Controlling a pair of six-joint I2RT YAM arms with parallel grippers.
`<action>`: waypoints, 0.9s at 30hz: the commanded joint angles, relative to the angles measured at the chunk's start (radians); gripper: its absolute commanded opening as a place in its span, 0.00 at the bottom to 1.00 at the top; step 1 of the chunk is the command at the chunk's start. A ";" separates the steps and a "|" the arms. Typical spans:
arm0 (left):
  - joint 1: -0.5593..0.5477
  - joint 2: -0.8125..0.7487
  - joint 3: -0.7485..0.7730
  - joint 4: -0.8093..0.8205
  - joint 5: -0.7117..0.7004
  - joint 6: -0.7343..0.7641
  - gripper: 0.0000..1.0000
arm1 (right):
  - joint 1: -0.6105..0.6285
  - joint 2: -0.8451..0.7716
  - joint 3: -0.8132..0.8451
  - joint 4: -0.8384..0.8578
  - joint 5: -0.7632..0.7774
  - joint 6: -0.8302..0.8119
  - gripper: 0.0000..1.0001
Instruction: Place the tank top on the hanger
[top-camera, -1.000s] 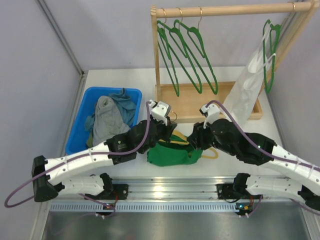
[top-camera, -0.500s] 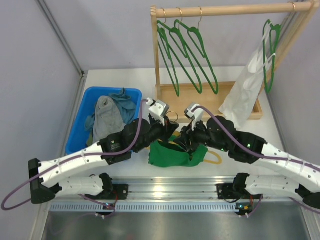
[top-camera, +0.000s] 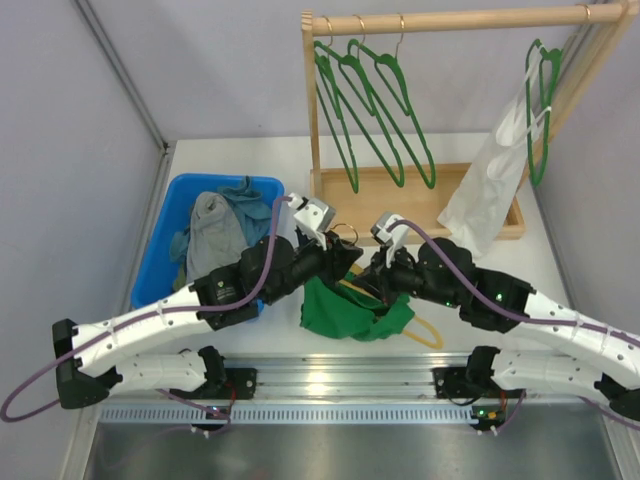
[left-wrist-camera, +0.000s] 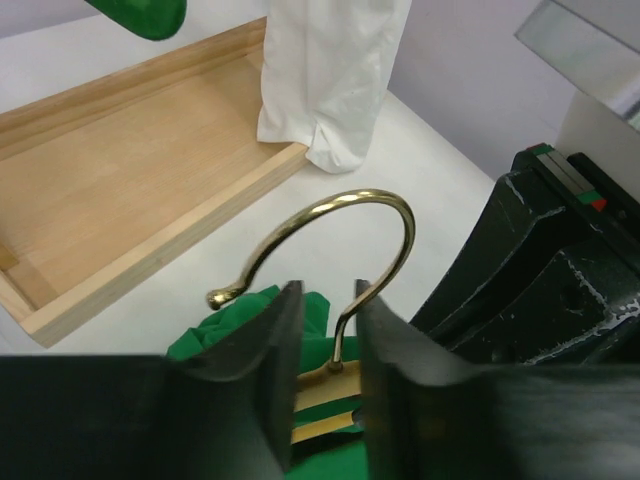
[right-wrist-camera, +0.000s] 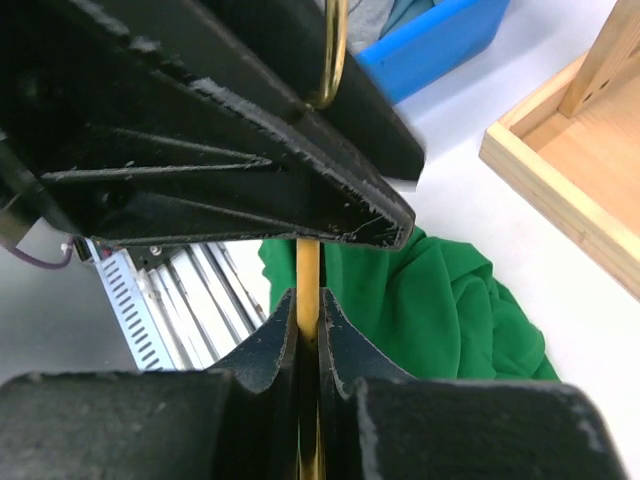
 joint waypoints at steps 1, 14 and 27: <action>-0.002 -0.025 0.055 0.066 -0.017 -0.022 0.37 | -0.010 -0.042 -0.005 0.090 -0.006 -0.008 0.00; -0.002 -0.159 0.019 -0.079 -0.157 -0.058 0.63 | -0.010 -0.116 -0.007 0.044 0.094 0.001 0.00; -0.002 -0.237 -0.091 -0.194 -0.140 -0.127 0.57 | -0.010 -0.148 0.049 -0.023 0.102 0.003 0.00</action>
